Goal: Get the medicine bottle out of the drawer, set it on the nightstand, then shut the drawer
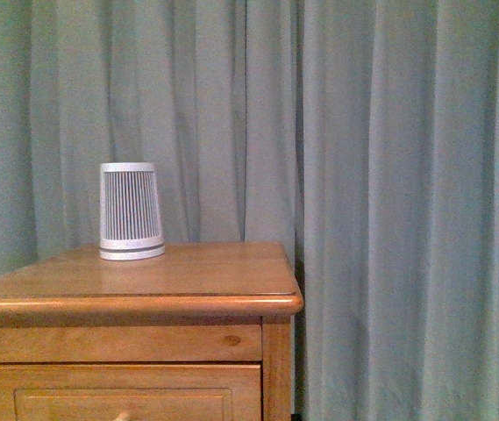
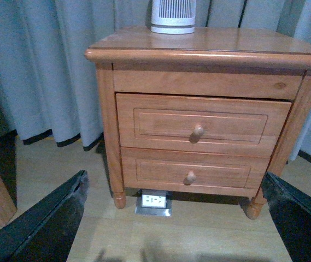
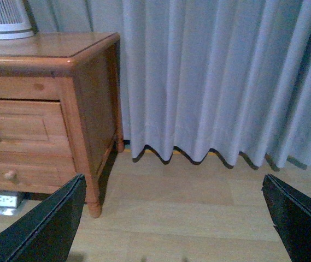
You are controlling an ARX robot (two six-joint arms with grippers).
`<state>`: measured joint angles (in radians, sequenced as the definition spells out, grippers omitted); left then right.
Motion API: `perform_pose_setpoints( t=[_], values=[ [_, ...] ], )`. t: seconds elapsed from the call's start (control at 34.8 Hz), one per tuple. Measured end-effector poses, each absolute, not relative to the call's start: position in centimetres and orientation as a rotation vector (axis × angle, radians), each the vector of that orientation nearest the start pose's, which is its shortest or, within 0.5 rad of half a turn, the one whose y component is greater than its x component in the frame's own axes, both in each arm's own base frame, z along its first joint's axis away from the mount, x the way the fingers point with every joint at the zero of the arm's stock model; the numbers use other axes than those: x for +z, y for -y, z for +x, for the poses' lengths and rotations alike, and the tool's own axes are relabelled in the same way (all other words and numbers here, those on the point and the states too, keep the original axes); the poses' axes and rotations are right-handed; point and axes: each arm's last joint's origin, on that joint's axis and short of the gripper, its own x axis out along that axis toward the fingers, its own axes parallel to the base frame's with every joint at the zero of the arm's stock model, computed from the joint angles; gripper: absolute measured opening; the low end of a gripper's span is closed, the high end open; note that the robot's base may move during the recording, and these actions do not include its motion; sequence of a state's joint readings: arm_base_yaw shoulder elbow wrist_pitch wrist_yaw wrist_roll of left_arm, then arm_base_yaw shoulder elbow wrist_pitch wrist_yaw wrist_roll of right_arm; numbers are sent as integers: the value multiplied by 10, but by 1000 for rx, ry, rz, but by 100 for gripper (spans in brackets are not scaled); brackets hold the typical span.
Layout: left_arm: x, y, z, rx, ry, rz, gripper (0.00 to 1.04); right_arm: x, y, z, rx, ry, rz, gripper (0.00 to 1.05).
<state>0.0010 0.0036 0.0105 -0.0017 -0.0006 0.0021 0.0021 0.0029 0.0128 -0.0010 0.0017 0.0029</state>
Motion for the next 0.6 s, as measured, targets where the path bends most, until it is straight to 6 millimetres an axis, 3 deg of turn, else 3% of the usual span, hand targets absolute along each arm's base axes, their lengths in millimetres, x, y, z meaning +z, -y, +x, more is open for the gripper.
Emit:
perform_pose_setpoints(
  t=[0.09,0.14,0.23,0.49,0.6],
  values=[
    [166,0,97,-14,-14,-10,98,168,0,97,0,9,3,98],
    [164,1,100,-70,-180,-60,98,168,0,97,0,9,3,98],
    [161,1,113,-89,-251,-85,98,168,0,97,1,9,3,98],
    [182,13,188,-102,-150,-45,98,168,0,97,1,9,3,98],
    [172,29,243,-117,-131,-32,98,168,0,97,1,9,3,98]
  ],
)
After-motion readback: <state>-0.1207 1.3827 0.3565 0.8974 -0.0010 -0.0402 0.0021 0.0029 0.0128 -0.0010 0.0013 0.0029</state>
